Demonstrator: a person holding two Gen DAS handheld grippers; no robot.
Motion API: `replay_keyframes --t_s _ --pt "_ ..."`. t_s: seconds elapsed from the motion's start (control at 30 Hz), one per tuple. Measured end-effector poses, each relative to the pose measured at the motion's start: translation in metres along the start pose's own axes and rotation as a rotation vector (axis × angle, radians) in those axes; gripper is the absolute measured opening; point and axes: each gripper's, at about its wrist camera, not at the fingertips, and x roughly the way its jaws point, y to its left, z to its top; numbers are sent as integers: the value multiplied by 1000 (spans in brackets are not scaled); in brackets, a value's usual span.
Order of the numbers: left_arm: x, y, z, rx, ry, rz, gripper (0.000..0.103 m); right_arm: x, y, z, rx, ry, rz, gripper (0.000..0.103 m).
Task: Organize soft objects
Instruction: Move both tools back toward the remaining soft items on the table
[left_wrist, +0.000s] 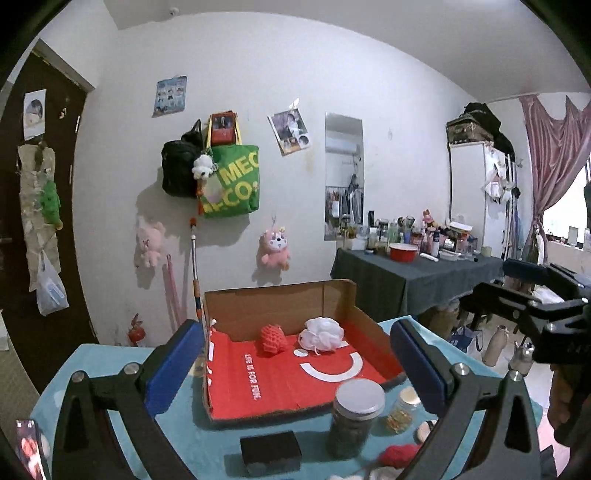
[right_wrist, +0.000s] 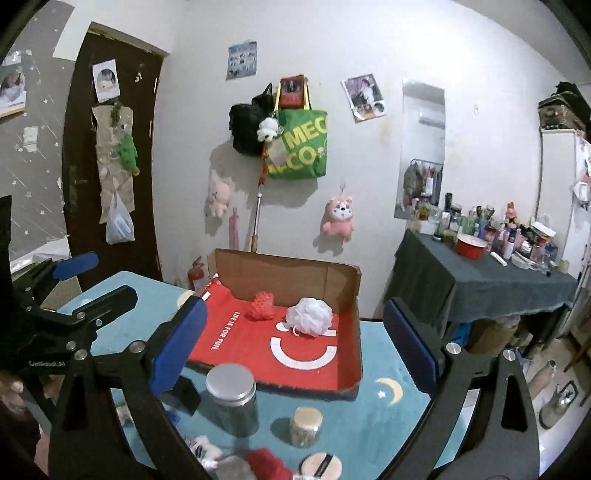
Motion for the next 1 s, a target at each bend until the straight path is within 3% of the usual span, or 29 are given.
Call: replay_keyframes --t_s 0.3,0.53,0.83,1.0 --pt "-39 -19 -35 -10 -40 11 103 -60 12 -45 -10 -67 -39 98" --pt "-57 -25 -71 -22 -41 60 103 -87 24 -84 -8 -100 -75 99" --pt "-56 -29 -116 -20 20 72 103 -89 26 -144 16 -82 -140 100" --pt "-49 -35 -138 -22 65 64 103 -75 23 -174 51 -23 -140 100"
